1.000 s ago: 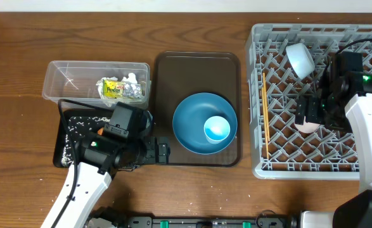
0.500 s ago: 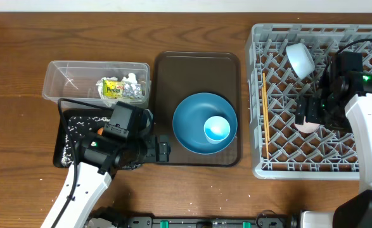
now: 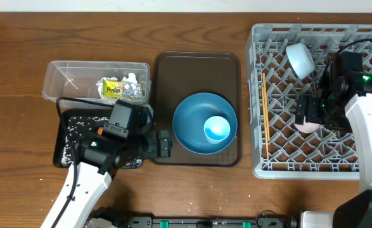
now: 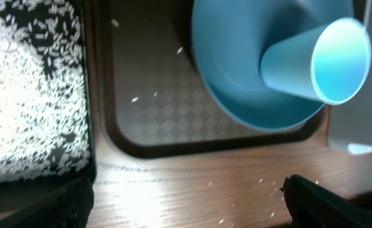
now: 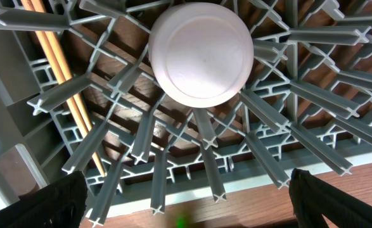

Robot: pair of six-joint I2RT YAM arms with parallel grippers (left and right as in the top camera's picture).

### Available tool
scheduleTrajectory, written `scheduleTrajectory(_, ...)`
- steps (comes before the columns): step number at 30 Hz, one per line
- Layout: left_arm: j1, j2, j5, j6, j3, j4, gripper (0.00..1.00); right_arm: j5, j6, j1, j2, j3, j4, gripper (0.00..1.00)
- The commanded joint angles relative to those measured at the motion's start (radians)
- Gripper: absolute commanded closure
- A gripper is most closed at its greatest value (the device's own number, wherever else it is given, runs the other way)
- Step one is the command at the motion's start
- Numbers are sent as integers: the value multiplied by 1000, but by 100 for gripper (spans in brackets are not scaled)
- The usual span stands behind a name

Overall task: Sort waste into correct bins and load items into the dishwasher rack
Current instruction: 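Move the left gripper to the light-blue cup on the blue plate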

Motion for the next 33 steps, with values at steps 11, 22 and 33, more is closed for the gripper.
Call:
scheduleTrajectory(11, -9, -3, 45, -161, 3, 58, 5, 0, 2, -6, 3, -5, 2, 1)
scheduleTrajectory(22, -97, 21, 45, -206, 3, 94, 12, 0, 2, -6, 3, -5, 2, 1)
scheduleTrajectory(33, -241, 192, 45, -259, 2, 271, 18, 0, 2, -6, 3, -5, 2, 1)
